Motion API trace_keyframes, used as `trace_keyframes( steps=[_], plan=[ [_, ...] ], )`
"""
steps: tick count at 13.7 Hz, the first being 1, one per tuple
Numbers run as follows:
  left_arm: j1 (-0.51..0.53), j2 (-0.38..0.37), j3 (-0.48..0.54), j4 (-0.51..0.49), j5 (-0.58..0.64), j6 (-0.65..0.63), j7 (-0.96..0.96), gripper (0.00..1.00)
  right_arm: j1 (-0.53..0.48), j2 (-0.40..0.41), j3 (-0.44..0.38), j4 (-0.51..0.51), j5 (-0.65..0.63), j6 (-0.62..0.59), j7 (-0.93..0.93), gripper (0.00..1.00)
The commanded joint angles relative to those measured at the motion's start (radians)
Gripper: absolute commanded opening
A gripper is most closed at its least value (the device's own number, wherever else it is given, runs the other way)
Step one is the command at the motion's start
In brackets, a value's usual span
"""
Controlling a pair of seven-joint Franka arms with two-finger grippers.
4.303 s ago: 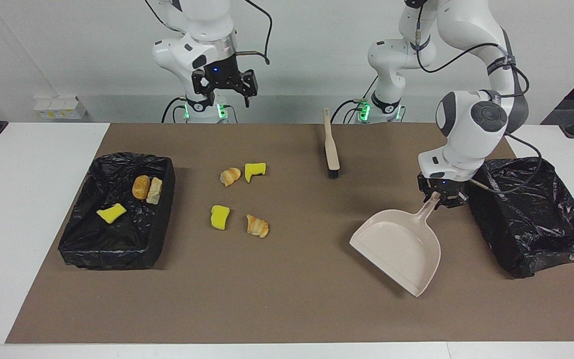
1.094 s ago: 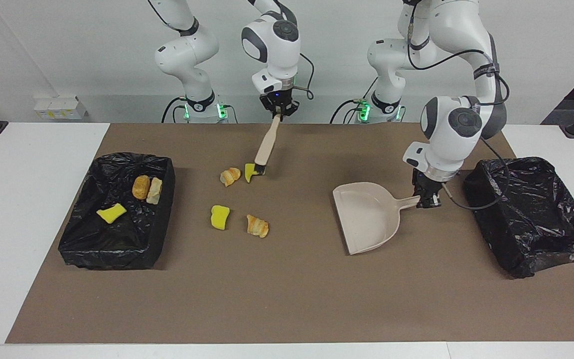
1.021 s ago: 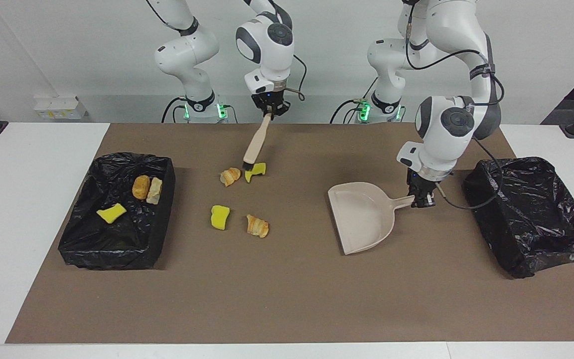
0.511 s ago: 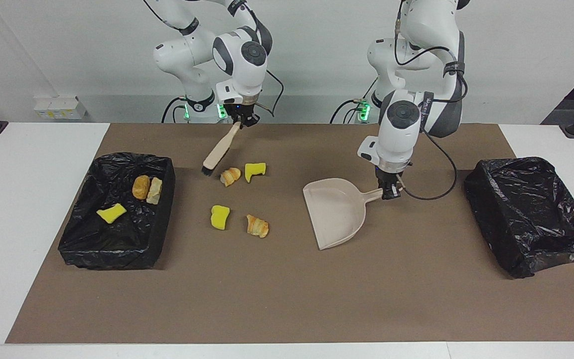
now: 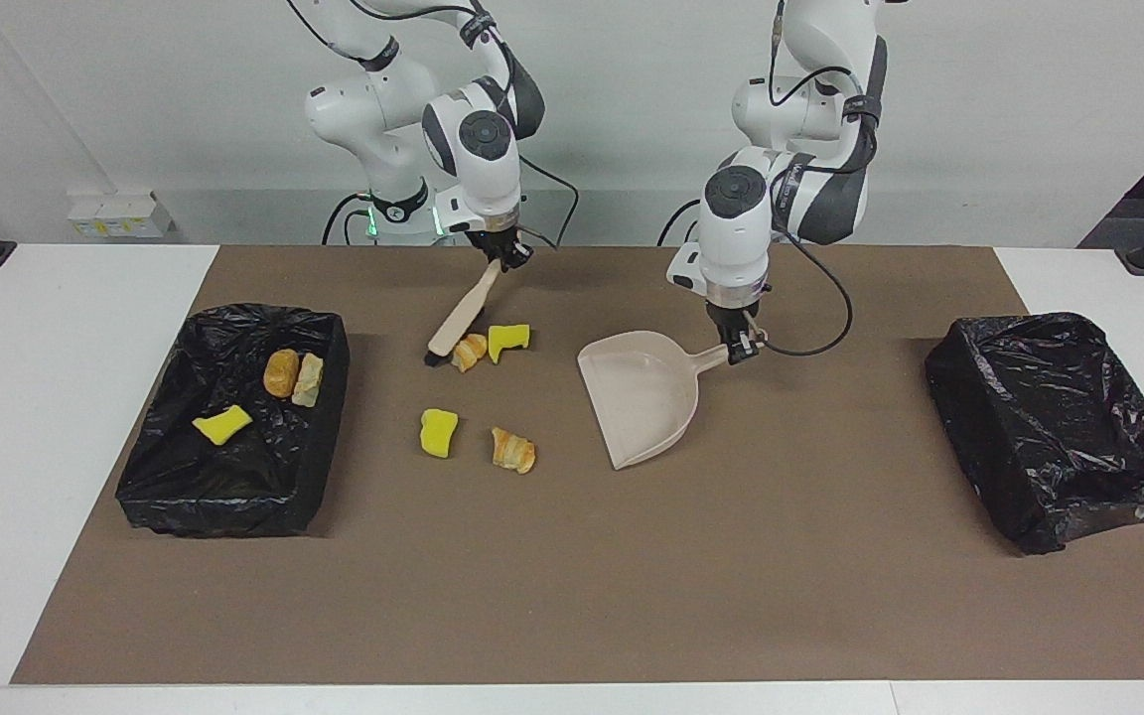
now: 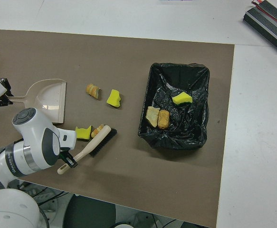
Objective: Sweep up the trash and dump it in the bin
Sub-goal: 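Sweep bread and sponge pieces into the dustpan with the right gripper's brush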
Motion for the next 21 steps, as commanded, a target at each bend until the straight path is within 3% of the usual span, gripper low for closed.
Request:
trace_keyframes(
  steps=[1, 5, 9, 21],
  plan=[
    [-0.004, -0.032, -0.010, -0.040, 0.022, 0.001, -0.010, 0.00, 0.000, 0.116, 0.001, 0.119, 0.096, 0.007, -0.015, 0.00],
    [-0.006, -0.026, -0.014, -0.042, 0.022, 0.012, -0.012, 0.00, 0.003, 0.191, 0.001, 0.237, 0.217, 0.027, -0.016, 0.00],
    [-0.018, -0.016, -0.015, -0.065, 0.023, 0.076, -0.017, 0.00, 0.040, 0.208, 0.001, 0.259, 0.325, 0.098, -0.037, 0.00],
    [-0.003, 0.003, -0.017, -0.059, 0.019, 0.141, 0.003, 0.00, 0.181, 0.275, 0.003, 0.405, 0.328, 0.220, -0.076, 0.00]
  ],
)
